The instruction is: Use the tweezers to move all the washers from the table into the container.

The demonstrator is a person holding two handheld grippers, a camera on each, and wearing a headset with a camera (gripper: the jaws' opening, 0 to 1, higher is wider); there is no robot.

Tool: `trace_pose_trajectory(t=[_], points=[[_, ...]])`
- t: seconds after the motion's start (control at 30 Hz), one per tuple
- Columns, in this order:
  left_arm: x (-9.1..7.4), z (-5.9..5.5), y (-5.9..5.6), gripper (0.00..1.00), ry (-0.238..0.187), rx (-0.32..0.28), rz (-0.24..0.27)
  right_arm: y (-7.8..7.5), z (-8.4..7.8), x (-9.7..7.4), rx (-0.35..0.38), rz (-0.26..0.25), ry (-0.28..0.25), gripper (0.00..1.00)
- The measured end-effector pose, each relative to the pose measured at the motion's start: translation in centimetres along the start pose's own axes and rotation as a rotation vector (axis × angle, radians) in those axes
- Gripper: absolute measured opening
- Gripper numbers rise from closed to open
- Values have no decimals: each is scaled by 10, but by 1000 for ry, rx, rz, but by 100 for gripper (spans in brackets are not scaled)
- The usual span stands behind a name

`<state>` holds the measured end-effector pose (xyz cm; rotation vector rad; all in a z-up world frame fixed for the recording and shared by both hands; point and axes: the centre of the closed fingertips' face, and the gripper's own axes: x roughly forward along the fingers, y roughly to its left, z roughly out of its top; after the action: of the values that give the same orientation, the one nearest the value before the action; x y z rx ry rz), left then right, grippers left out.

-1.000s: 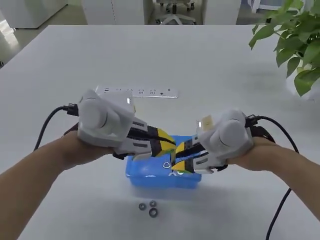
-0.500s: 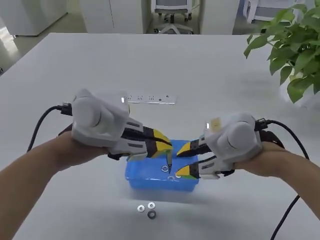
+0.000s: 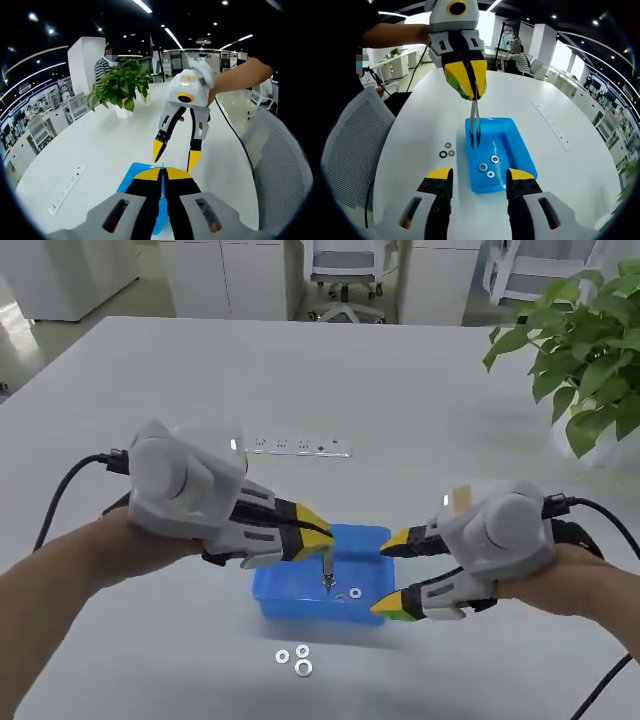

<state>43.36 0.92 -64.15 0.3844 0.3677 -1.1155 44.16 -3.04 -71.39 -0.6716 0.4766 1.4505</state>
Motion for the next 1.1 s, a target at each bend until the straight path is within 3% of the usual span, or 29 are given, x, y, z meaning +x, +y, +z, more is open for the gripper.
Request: trace_pose_trajectory(t=[0.5, 1.1], points=[[-9, -2, -20, 6, -1, -8, -2, 14, -8, -14, 71, -38, -17, 58], [-11, -20, -40, 6, 16, -23, -7, 27, -16, -18, 150, -72, -55, 79]])
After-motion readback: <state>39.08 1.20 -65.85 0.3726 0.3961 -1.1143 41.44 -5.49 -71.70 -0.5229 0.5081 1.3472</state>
